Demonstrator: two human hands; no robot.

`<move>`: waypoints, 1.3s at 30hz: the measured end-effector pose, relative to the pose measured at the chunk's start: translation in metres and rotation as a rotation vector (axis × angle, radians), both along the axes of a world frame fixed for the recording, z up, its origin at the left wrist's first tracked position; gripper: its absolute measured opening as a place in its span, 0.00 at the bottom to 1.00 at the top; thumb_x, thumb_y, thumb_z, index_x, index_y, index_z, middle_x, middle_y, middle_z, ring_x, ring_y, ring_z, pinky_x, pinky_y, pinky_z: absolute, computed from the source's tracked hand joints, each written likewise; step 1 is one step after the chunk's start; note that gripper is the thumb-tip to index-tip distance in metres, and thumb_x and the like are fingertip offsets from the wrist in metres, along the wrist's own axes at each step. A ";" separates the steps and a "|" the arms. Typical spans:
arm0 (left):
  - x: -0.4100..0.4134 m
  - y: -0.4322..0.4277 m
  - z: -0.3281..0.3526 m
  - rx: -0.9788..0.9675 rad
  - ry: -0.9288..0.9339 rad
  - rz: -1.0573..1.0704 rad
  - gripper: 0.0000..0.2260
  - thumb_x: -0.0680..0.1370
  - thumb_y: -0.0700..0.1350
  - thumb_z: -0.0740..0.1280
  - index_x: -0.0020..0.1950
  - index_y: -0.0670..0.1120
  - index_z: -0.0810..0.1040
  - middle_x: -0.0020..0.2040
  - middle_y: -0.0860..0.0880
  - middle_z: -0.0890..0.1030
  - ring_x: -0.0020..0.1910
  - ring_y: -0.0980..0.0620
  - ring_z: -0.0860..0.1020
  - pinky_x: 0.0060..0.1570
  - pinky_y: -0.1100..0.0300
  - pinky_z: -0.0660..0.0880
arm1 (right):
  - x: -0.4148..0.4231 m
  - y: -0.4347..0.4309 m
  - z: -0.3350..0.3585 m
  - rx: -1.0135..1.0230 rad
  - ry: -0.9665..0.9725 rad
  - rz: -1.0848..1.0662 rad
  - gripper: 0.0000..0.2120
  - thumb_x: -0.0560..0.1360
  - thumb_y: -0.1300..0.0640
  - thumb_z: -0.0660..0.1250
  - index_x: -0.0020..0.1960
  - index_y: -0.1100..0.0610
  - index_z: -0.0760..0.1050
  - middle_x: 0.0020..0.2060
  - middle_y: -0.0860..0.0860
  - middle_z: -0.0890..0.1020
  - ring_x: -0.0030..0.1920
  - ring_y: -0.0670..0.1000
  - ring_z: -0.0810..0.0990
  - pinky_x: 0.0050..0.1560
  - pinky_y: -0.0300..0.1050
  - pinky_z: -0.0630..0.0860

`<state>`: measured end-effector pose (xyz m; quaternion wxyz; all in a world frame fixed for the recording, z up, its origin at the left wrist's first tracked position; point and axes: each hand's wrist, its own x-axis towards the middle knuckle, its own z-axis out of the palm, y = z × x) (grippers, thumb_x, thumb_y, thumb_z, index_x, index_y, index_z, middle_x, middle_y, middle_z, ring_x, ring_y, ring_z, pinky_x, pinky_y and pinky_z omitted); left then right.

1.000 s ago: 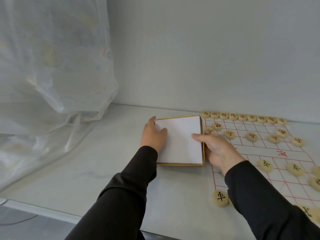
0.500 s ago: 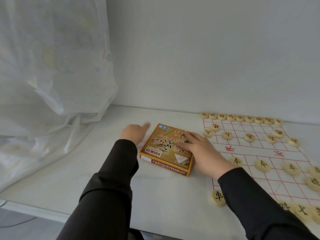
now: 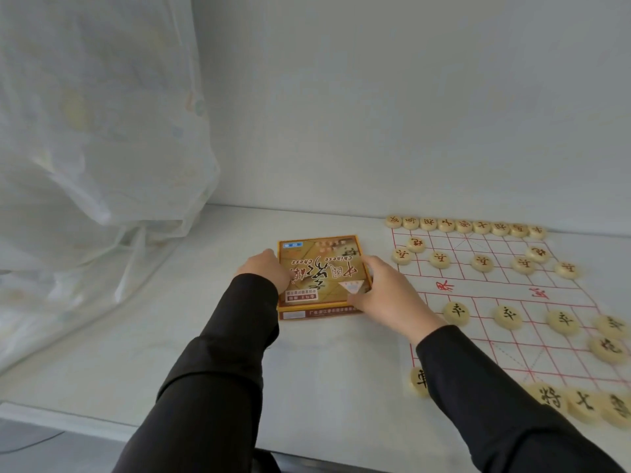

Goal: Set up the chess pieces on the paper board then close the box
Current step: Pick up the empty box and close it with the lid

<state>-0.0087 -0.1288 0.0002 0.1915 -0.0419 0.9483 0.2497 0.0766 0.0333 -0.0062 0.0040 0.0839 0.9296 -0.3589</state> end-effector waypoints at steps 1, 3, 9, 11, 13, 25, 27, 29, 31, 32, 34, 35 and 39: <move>0.000 -0.001 0.001 0.040 -0.045 0.008 0.20 0.79 0.50 0.63 0.67 0.42 0.65 0.51 0.44 0.81 0.48 0.45 0.81 0.52 0.51 0.78 | 0.000 0.000 -0.002 0.007 -0.007 0.033 0.28 0.73 0.62 0.68 0.71 0.55 0.64 0.63 0.51 0.74 0.61 0.51 0.75 0.56 0.39 0.72; 0.001 -0.004 0.006 0.031 -0.053 0.001 0.21 0.79 0.51 0.63 0.67 0.42 0.66 0.52 0.43 0.80 0.48 0.46 0.80 0.53 0.52 0.77 | 0.000 0.000 -0.004 0.059 -0.004 0.106 0.27 0.73 0.68 0.64 0.70 0.55 0.66 0.65 0.50 0.74 0.61 0.50 0.75 0.57 0.36 0.71; -0.006 -0.002 -0.008 -0.211 0.309 -0.355 0.39 0.72 0.59 0.68 0.76 0.53 0.50 0.77 0.50 0.55 0.75 0.45 0.53 0.71 0.44 0.57 | 0.000 0.006 -0.001 0.109 0.035 0.231 0.26 0.74 0.72 0.60 0.68 0.51 0.72 0.70 0.46 0.69 0.67 0.51 0.70 0.61 0.33 0.65; -0.007 0.003 -0.013 -0.178 0.250 -0.433 0.41 0.71 0.61 0.68 0.76 0.56 0.49 0.77 0.51 0.54 0.75 0.45 0.52 0.72 0.42 0.54 | 0.001 0.009 0.000 0.150 0.020 0.221 0.28 0.73 0.72 0.61 0.69 0.51 0.70 0.74 0.49 0.61 0.72 0.52 0.63 0.66 0.37 0.62; -0.010 0.003 -0.015 -0.195 0.198 -0.419 0.42 0.70 0.65 0.67 0.76 0.56 0.48 0.75 0.49 0.60 0.72 0.44 0.61 0.69 0.43 0.61 | 0.002 0.010 0.001 0.151 0.027 0.168 0.31 0.73 0.72 0.62 0.71 0.50 0.66 0.76 0.50 0.56 0.74 0.53 0.58 0.69 0.43 0.61; 0.005 0.004 0.019 -0.324 0.300 -0.079 0.20 0.74 0.61 0.65 0.55 0.46 0.73 0.46 0.46 0.77 0.48 0.46 0.76 0.47 0.56 0.74 | 0.008 0.008 0.013 0.193 0.049 -0.155 0.25 0.77 0.58 0.62 0.72 0.56 0.61 0.69 0.54 0.67 0.65 0.55 0.71 0.57 0.44 0.70; 0.004 0.004 0.013 -0.326 0.267 -0.146 0.29 0.73 0.62 0.65 0.68 0.47 0.65 0.61 0.44 0.74 0.59 0.43 0.74 0.54 0.52 0.74 | 0.010 0.010 0.013 0.234 -0.014 -0.168 0.24 0.77 0.58 0.60 0.72 0.57 0.60 0.67 0.55 0.69 0.61 0.56 0.74 0.51 0.43 0.70; 0.003 0.004 0.001 -0.340 0.159 -0.182 0.34 0.72 0.63 0.66 0.72 0.49 0.60 0.66 0.43 0.69 0.61 0.42 0.73 0.57 0.50 0.73 | 0.009 0.009 0.011 0.237 -0.082 -0.151 0.24 0.77 0.58 0.60 0.72 0.57 0.60 0.62 0.56 0.74 0.57 0.56 0.77 0.49 0.43 0.71; 0.001 0.006 -0.005 -0.329 0.101 -0.162 0.35 0.72 0.64 0.65 0.72 0.50 0.59 0.65 0.43 0.70 0.60 0.42 0.74 0.57 0.51 0.74 | 0.006 0.006 0.009 0.109 -0.136 -0.117 0.25 0.76 0.57 0.61 0.72 0.57 0.60 0.59 0.56 0.77 0.54 0.57 0.79 0.53 0.47 0.76; 0.001 0.007 -0.007 -0.323 0.101 -0.148 0.34 0.72 0.65 0.64 0.72 0.50 0.60 0.64 0.43 0.70 0.59 0.43 0.75 0.56 0.51 0.74 | 0.004 0.004 0.007 0.008 -0.156 -0.100 0.25 0.76 0.57 0.62 0.71 0.57 0.62 0.59 0.56 0.77 0.54 0.56 0.80 0.55 0.49 0.77; 0.003 0.013 -0.007 -0.314 0.150 -0.126 0.32 0.73 0.64 0.63 0.72 0.50 0.61 0.63 0.44 0.70 0.60 0.42 0.74 0.57 0.50 0.74 | 0.000 0.001 0.004 -0.068 -0.164 -0.057 0.19 0.76 0.56 0.63 0.67 0.56 0.69 0.58 0.52 0.78 0.53 0.53 0.80 0.53 0.47 0.77; 0.005 0.016 -0.007 -0.285 0.185 -0.118 0.30 0.74 0.62 0.63 0.71 0.50 0.62 0.63 0.44 0.70 0.60 0.42 0.73 0.57 0.50 0.73 | -0.001 0.001 0.001 -0.012 -0.148 -0.031 0.15 0.77 0.55 0.63 0.63 0.55 0.72 0.57 0.51 0.79 0.53 0.52 0.79 0.50 0.44 0.77; 0.008 0.025 -0.007 0.011 0.289 -0.125 0.19 0.79 0.45 0.61 0.70 0.51 0.68 0.63 0.46 0.71 0.54 0.48 0.74 0.49 0.58 0.73 | -0.002 0.007 -0.013 0.422 -0.023 -0.031 0.15 0.79 0.53 0.58 0.63 0.58 0.69 0.57 0.55 0.75 0.56 0.54 0.74 0.53 0.46 0.74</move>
